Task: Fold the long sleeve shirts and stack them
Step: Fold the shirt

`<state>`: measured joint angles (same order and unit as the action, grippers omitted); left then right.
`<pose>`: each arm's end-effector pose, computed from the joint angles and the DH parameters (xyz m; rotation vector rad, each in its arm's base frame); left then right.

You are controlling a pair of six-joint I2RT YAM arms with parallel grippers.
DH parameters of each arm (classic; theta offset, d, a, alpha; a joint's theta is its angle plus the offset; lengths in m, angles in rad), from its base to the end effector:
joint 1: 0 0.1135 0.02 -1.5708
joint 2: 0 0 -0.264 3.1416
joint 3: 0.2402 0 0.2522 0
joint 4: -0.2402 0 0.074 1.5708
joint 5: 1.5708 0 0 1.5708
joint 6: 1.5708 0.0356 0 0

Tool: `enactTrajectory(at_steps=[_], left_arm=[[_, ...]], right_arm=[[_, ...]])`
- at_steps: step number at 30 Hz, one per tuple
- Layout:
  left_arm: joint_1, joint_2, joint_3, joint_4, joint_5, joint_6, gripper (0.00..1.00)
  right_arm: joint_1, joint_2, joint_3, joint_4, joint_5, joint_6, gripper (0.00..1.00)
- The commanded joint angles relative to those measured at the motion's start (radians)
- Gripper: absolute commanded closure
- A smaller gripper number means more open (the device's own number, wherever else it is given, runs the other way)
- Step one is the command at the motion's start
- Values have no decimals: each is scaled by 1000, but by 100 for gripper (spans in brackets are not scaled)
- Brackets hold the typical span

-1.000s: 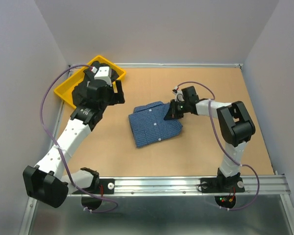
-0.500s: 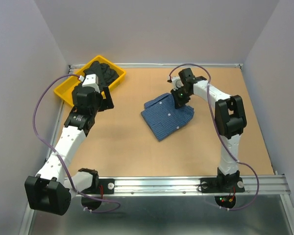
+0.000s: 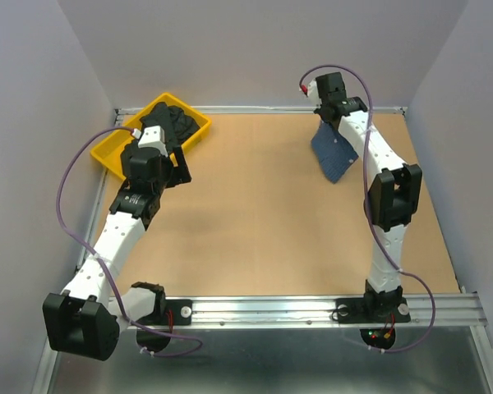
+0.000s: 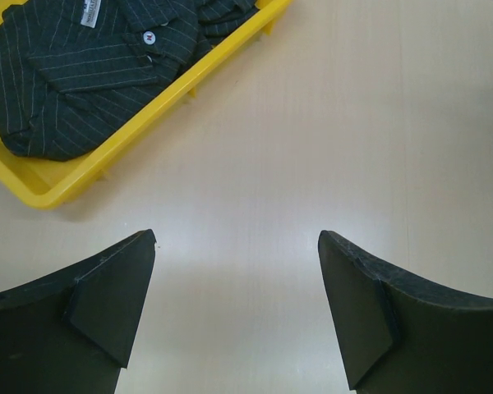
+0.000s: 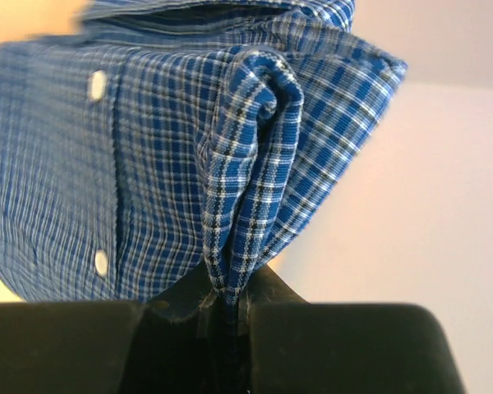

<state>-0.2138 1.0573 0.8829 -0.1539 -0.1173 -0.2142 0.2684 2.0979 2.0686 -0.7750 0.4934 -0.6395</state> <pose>0.2408 -0.0480 0.3248 -0.0802 1.8991 -0.1797 0.4600 0.1090 0.3186 -0.8231 2.2356 -0.7629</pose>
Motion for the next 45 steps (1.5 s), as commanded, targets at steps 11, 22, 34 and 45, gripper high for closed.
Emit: enactTrajectory(at_steps=[11, 22, 34, 45], left_arm=[[4, 1, -5, 39, -2, -8, 9], [8, 10, -5, 47, 38, -16, 10], [17, 18, -2, 47, 57, -16, 10], [25, 9, -4, 45, 56, -13, 10]], right_arm=[[112, 99, -226, 395, 501, -258, 99], [272, 166, -427, 381, 490, -74, 99], [437, 116, -407, 160, 326, 162, 44], [433, -155, -352, 52, 68, 467, 39]])
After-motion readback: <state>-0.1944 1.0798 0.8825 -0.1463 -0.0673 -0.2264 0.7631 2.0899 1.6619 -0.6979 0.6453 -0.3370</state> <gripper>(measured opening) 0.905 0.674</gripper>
